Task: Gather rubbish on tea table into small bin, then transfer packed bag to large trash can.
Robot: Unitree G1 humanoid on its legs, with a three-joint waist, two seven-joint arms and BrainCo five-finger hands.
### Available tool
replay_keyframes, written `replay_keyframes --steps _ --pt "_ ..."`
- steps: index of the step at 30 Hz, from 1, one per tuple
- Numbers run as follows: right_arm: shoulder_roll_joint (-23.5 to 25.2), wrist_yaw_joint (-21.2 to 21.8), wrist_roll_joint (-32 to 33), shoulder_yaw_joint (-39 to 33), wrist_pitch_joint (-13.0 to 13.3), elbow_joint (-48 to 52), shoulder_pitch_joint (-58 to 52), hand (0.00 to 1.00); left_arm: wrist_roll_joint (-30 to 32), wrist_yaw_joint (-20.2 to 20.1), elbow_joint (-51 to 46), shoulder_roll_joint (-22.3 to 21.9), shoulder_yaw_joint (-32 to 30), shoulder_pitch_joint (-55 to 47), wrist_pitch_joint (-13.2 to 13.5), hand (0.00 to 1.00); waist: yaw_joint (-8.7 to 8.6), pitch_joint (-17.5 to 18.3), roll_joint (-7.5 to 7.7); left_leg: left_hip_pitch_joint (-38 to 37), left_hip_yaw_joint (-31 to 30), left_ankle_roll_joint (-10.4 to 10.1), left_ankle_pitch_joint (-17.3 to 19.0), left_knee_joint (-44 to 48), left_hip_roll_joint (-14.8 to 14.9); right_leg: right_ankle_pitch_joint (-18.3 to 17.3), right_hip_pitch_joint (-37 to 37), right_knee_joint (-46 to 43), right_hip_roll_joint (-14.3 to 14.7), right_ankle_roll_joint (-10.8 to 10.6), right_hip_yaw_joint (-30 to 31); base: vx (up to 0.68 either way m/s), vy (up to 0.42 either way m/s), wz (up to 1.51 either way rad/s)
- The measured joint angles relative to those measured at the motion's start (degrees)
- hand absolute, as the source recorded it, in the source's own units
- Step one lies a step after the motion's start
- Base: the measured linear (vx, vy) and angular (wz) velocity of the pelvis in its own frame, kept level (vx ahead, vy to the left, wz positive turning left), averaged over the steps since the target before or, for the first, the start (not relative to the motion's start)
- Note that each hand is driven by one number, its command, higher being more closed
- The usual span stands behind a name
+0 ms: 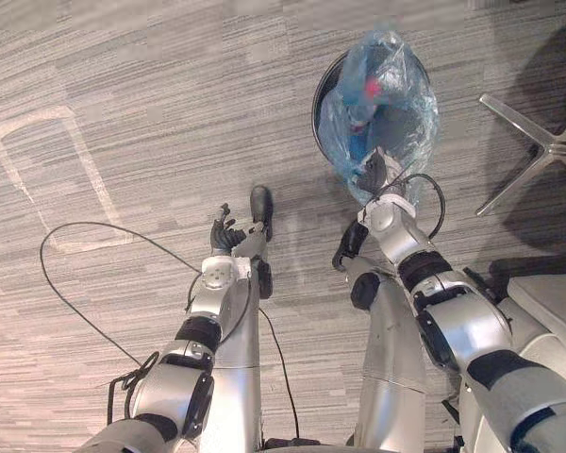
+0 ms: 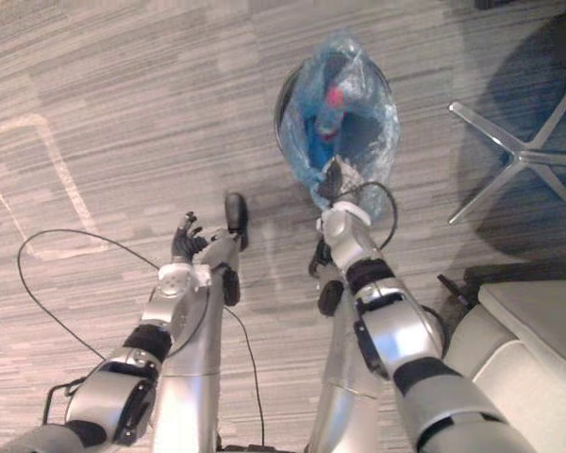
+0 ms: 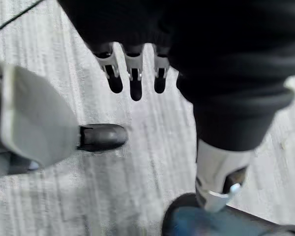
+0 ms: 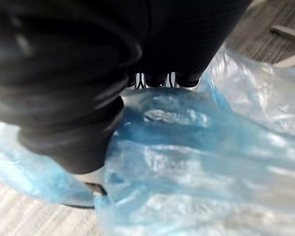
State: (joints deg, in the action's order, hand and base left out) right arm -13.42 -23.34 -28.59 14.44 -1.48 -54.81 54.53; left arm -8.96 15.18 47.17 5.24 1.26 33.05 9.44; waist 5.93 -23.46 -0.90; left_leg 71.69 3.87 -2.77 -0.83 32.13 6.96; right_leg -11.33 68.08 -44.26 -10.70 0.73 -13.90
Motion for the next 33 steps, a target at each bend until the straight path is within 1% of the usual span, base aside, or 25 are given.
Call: replay_keyframes --steps 3,5,7,11,12,14,16,18,20,22,23,25,27,30,32,33 --pt "1.17 -0.11 0.72 0.57 0.09 5.27 -3.45 1.00 0.53 -0.07 -0.96 0.02 -0.02 -1.36 -0.24 0.00 -0.03 0.17 0.15 -2.66 0.31 0.03 0.72 -0.15 1.21 0.37 -3.03 1.70 1.02 0.12 -0.09 -0.05 -0.025 -0.19" --pt "1.82 -0.13 1.83 1.63 0.10 8.97 -5.90 1.00 1.06 -0.28 -1.60 -0.04 -0.02 -2.38 -0.46 0.00 -0.36 0.18 0.17 -4.35 0.42 0.06 0.71 -0.52 1.57 0.88 -4.86 2.56 1.55 0.10 -0.08 -0.04 -0.023 -0.08" --pt "2.37 -0.10 2.33 2.10 0.36 13.22 -9.70 1.00 1.63 -0.45 -1.69 -0.37 -0.05 -3.79 -1.32 0.00 -0.86 0.20 0.22 -7.74 0.61 -0.34 0.32 -1.55 1.59 1.11 -8.27 3.58 1.71 0.14 -0.17 -0.02 -0.012 0.01" --pt "3.59 0.52 3.98 2.52 0.61 23.68 -17.95 1.00 3.27 -0.82 -2.94 -1.36 -0.11 -7.88 -1.61 0.00 -1.40 0.39 0.54 -15.99 1.17 -0.47 0.61 -3.88 1.74 1.23 -16.49 6.81 2.31 -0.07 -0.17 0.00 -0.008 -0.03" --pt "3.95 0.80 4.06 2.55 0.83 25.39 -19.58 1.00 3.42 -0.89 -2.98 -1.38 -0.11 -8.75 -1.73 0.00 -1.43 0.66 0.90 -17.56 1.42 -0.16 1.05 -4.26 1.89 1.26 -18.05 7.66 2.59 -0.11 -0.11 0.01 -0.020 -0.16" --pt "4.87 1.29 4.60 2.93 1.17 30.11 -24.34 1.00 4.14 -1.01 -3.07 -1.33 -0.14 -11.33 -2.55 0.00 -1.53 1.91 2.35 -21.52 1.95 -0.31 1.29 -5.81 2.34 1.49 -21.88 9.96 3.34 -0.16 0.15 0.03 -0.024 -0.15" --pt "5.94 2.51 4.99 3.95 1.29 34.07 -28.93 1.00 4.51 -1.87 -3.01 -1.24 -0.12 -14.23 -2.92 0.00 -2.40 3.06 3.81 -25.84 2.17 -0.51 1.38 -7.65 2.47 1.71 -26.35 12.54 3.85 -0.44 0.09 0.06 -0.018 -0.03" --pt "6.73 3.61 5.07 4.09 1.58 36.78 -33.34 1.00 5.44 -2.01 -2.33 -1.50 -0.05 -16.63 -3.68 0.00 -2.68 4.94 4.94 -29.73 2.78 -0.61 1.37 -9.58 2.42 2.17 -30.09 14.89 4.12 -0.68 0.18 0.09 -0.018 -0.04" --pt "6.91 4.63 5.12 4.32 1.65 38.98 -36.40 1.00 5.63 -2.11 -1.51 -1.58 0.51 -18.45 -3.83 0.00 -2.67 6.56 5.26 -32.83 3.30 -1.05 1.09 -11.35 2.36 2.62 -33.24 17.35 4.49 -0.96 0.43 0.11 -0.014 -0.07" --pt "7.36 5.55 5.86 4.27 2.25 40.38 -39.11 1.00 6.65 -2.77 -0.24 -1.57 1.64 -19.94 -4.05 0.00 -2.67 8.35 5.29 -36.28 3.77 -1.33 0.85 -13.85 1.96 3.03 -36.38 19.67 4.63 -1.37 0.77 0.12 -0.007 -0.05" --pt "7.95 6.29 6.20 4.20 2.72 40.39 -40.48 1.00 6.86 -3.23 0.64 -1.37 2.58 -20.96 -4.22 0.00 -2.70 9.86 5.28 -38.38 4.17 -1.41 0.53 -15.61 1.66 3.33 -38.05 21.00 4.66 -1.51 0.96 0.13 -0.016 -0.04" --pt "8.53 7.41 6.22 4.21 3.20 40.14 -42.39 1.00 7.83 -3.41 2.65 -1.26 2.81 -22.06 -4.48 0.00 -2.71 11.88 5.30 -42.09 4.77 -1.62 -0.62 -19.30 1.08 3.76 -40.79 23.37 4.82 -1.78 1.61 0.13 -0.021 -0.07" --pt "8.71 8.77 6.22 4.12 3.88 38.83 -43.38 1.00 8.62 -4.27 4.85 -0.49 3.19 -23.19 -4.93 0.00 -2.93 13.69 5.01 -45.77 4.88 -1.94 -1.67 -22.97 0.61 4.96 -44.14 26.98 5.39 -2.08 1.93 0.15 -0.008 -0.11" --pt "8.32 10.33 6.24 3.67 4.16 35.84 -43.55 1.00 9.23 -4.43 5.65 -0.11 3.33 -23.89 -4.96 0.00 -3.16 14.84 4.87 -50.01 5.10 -2.15 -2.48 -26.29 0.38 6.55 -48.78 31.41 6.18 -2.32 1.98 0.11 0.016 -0.06" --pt "7.65 11.46 6.57 3.68 4.33 35.81 -43.98 1.00 10.00 -4.79 5.19 0.93 4.83 -24.16 -4.95 0.00 -3.19 15.12 4.85 -52.07 5.19 -2.24 -2.95 -27.80 0.28 7.30 -51.00 33.46 6.45 -2.49 1.99 0.06 0.023 -0.03" --pt "6.96 12.09 7.35 3.72 4.52 35.82 -44.40 1.00 10.07 -5.52 3.92 1.40 5.85 -24.75 -4.96 0.00 -3.33 16.01 4.71 -52.85 5.21 -2.25 -3.35 -28.91 0.16 7.73 -51.83 34.69 6.56 -2.56 2.00 0.04 0.022 -0.02"
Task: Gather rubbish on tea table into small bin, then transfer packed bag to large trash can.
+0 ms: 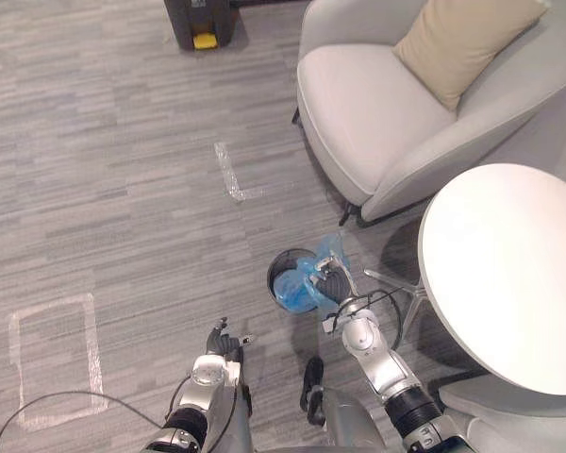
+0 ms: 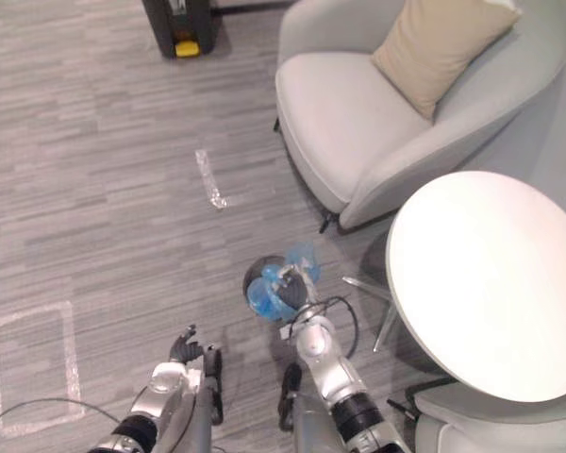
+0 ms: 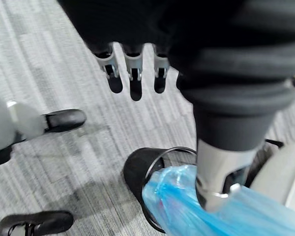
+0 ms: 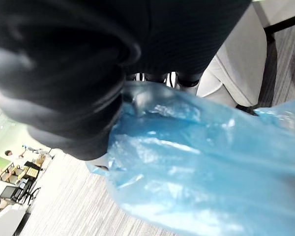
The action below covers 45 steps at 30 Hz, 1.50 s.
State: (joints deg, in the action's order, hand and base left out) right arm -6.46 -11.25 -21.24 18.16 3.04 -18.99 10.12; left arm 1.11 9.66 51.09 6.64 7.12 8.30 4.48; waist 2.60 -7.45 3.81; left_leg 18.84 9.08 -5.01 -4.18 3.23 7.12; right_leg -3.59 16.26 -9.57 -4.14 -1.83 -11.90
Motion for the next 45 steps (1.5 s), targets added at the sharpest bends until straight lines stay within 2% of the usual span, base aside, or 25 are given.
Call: replay_keyframes --steps 5,8,11,16,27,37,44,45 --pt "-2.72 3.01 3.82 0.63 1.14 1.96 -1.18 1.00 0.02 -1.52 -13.98 2.59 5.32 -2.59 0.48 0.00 -0.13 3.11 -1.63 -3.42 0.28 0.15 -1.66 -4.40 -0.72 1.19 -2.59 2.98 0.03 -0.53 0.32 0.01 0.017 -0.02" --pt "-7.24 5.79 7.14 3.41 2.57 6.39 -1.44 1.00 0.25 -3.59 -20.93 6.02 8.95 -2.55 2.83 0.00 -0.20 3.91 -2.23 -6.55 1.40 0.33 -2.02 -6.62 -0.78 1.76 -4.65 4.45 0.06 -0.79 1.64 0.01 0.028 -0.17" --pt "-10.28 7.47 9.59 4.68 3.78 10.22 -1.51 1.00 0.52 -5.08 -23.63 7.92 11.64 -2.14 4.29 0.00 -1.07 5.55 -2.33 -7.62 1.62 0.34 -2.02 -7.59 -0.91 2.30 -5.54 5.89 0.12 -0.97 2.10 0.02 0.026 -0.12" --pt "-12.14 10.23 14.67 5.87 4.23 14.17 -0.92 1.00 1.05 -6.78 -25.46 8.58 15.65 -2.13 4.66 0.00 -2.09 6.49 -2.23 -9.39 2.78 0.38 -2.09 -8.52 -1.05 3.44 -7.04 7.63 0.58 -0.94 3.32 0.05 0.012 -0.13" --pt "-13.90 11.41 20.15 11.64 4.24 18.64 5.07 1.00 2.25 -7.51 -27.04 9.50 22.18 2.50 4.69 0.00 -3.39 7.33 -2.08 -12.03 4.22 0.35 -2.05 -9.09 -0.67 6.28 -9.51 11.74 1.67 -0.65 6.54 0.00 0.002 -0.16" --pt "-13.48 11.95 25.22 14.56 4.12 20.48 7.31 1.00 9.22 -4.49 -26.46 9.29 23.80 4.62 4.75 0.00 -3.70 7.82 -1.79 -12.37 4.83 0.05 -1.88 -9.12 -0.67 8.12 -10.21 14.07 1.68 -0.64 7.95 -0.01 0.009 -0.07" --pt "-11.30 11.85 29.93 16.65 2.67 20.46 7.72 1.00 11.85 -1.97 -23.28 7.12 25.44 5.11 4.92 0.00 -3.68 8.42 -1.31 -12.38 4.82 0.03 -1.90 -9.13 -0.74 8.57 -10.21 14.61 1.72 -0.68 8.04 0.00 0.000 0.00" --pt "-11.04 11.71 31.40 16.92 2.64 20.46 7.83 1.00 12.35 -1.35 -22.97 6.45 25.48 5.20 4.92 1.00 -3.66 8.43 -1.30 -12.39 4.81 0.03 -1.90 -9.13 -0.76 8.58 -10.19 14.61 1.73 -0.69 8.04 0.00 0.000 0.00"
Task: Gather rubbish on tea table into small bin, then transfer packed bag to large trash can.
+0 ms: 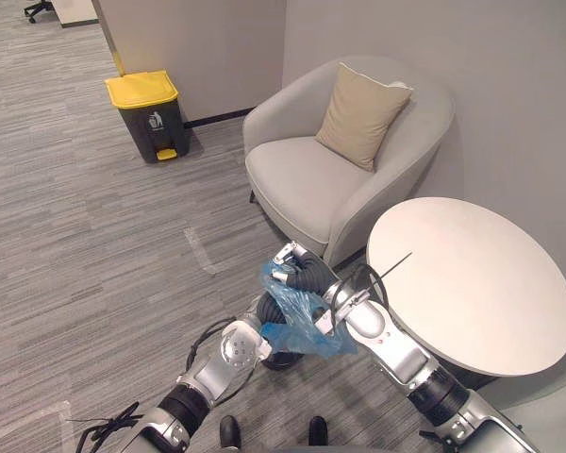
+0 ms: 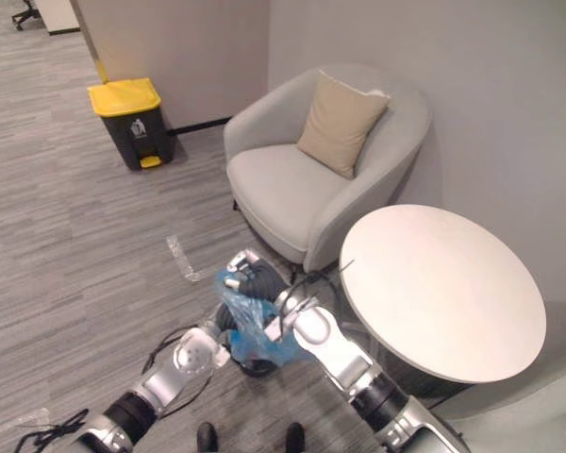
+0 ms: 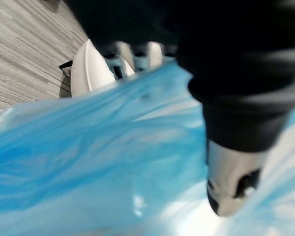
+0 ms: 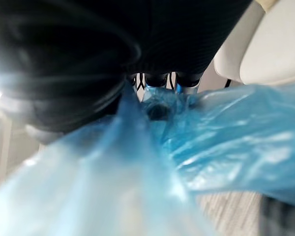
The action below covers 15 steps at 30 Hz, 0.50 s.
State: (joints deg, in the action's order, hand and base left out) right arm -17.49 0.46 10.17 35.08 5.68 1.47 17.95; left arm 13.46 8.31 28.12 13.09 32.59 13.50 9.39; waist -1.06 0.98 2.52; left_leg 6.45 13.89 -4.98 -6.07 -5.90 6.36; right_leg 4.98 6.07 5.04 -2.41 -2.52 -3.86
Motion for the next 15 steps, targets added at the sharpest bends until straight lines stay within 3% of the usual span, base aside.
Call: replay_keyframes --steps 9,15 --pt "1.86 -1.07 5.80 3.58 -1.14 -0.01 2.25 1.00 0.12 1.71 5.21 -2.63 0.75 2.87 -0.53 1.00 -0.43 0.04 -0.01 0.07 -0.07 -0.01 -0.01 0.00 0.03 0.05 0.00 0.00 0.07 0.06 0.02 0.00 0.000 0.00" --pt "4.05 -1.25 6.23 3.66 -1.12 -0.01 3.54 1.00 -0.25 2.78 6.23 -3.53 1.02 3.38 -1.33 1.00 -0.60 0.07 0.04 0.09 -0.17 -0.02 0.00 0.01 0.00 0.04 0.11 0.00 0.11 0.05 -0.01 0.00 0.000 0.00"
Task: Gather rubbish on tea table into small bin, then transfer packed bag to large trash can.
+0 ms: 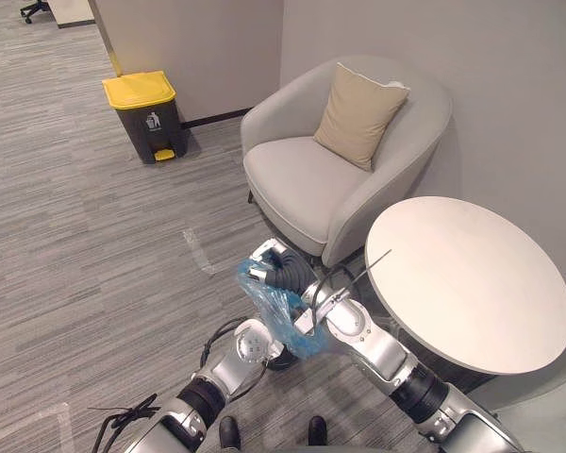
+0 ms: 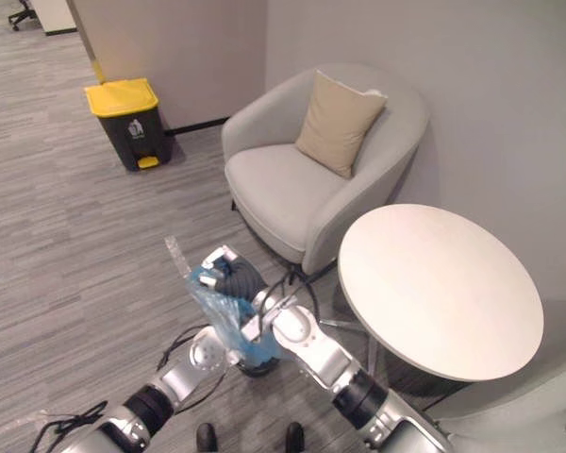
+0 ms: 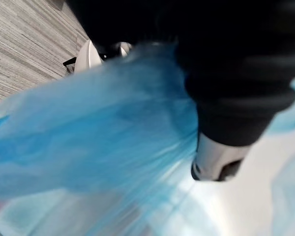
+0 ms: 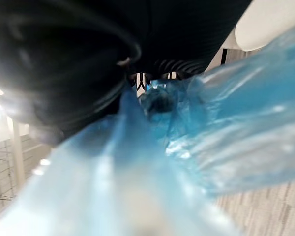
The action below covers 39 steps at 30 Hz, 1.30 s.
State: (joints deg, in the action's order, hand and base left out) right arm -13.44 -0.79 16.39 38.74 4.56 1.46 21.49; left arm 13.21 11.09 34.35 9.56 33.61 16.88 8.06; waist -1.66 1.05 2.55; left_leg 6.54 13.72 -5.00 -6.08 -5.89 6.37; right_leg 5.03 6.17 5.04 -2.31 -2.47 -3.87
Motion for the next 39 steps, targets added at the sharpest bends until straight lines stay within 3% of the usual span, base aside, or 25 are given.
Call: replay_keyframes --steps 8,9,17,25,30,39 --pt "1.18 -0.13 -0.16 -0.34 0.03 0.00 0.07 1.00 -2.50 0.14 0.05 -0.35 -1.20 -0.11 -0.06 1.00 -0.25 0.00 0.00 0.00 0.00 -0.02 0.02 0.00 0.01 0.00 0.16 0.00 -0.01 0.00 0.05 0.00 0.000 0.00" --pt "1.48 -0.12 -0.40 -0.48 0.07 0.00 -0.07 0.00 -3.57 0.18 0.04 -0.34 -1.47 -0.14 -0.06 1.00 -0.31 0.00 0.00 0.00 0.00 -0.03 0.02 0.00 0.01 -0.01 0.15 0.00 -0.03 -0.01 0.05 0.00 0.000 0.00" --pt "3.83 0.15 -5.54 -3.70 1.93 0.00 -2.98 0.00 -6.09 0.04 -0.20 -1.17 -4.50 -2.66 -1.27 1.00 -0.66 0.00 -0.01 -0.02 -0.03 -0.04 0.03 0.00 -0.01 -0.05 -0.14 -0.01 -0.15 -0.07 0.03 0.00 0.000 0.00" --pt "3.65 -2.42 -21.94 -7.85 2.29 -0.23 -7.83 0.00 -7.27 0.10 -2.59 -1.83 -10.37 -5.51 -1.63 1.00 -0.70 0.01 -0.01 -0.05 -0.05 -0.04 0.03 0.00 0.00 -0.16 -0.18 -0.32 -0.24 -0.18 -0.01 0.00 0.000 0.00" --pt "-0.87 -4.85 -32.37 -13.27 2.34 -0.41 -11.59 0.00 -8.34 0.10 -4.11 -1.82 -14.20 -7.87 -1.77 1.00 -0.66 0.02 0.01 -0.27 -0.08 -0.02 0.03 -0.01 -0.13 -0.35 -0.22 -0.75 -0.49 -0.43 -0.04 0.00 0.000 0.00" --pt "-2.30 -8.88 -41.34 -23.12 2.60 -0.40 -18.62 0.00 -9.99 0.06 -4.60 -1.49 -19.30 -12.18 -1.79 1.00 -0.79 0.04 0.02 -0.34 -0.17 -0.01 0.06 -0.03 -0.07 -0.79 -0.24 -0.75 -0.65 -1.00 -0.09 0.00 0.000 0.00"
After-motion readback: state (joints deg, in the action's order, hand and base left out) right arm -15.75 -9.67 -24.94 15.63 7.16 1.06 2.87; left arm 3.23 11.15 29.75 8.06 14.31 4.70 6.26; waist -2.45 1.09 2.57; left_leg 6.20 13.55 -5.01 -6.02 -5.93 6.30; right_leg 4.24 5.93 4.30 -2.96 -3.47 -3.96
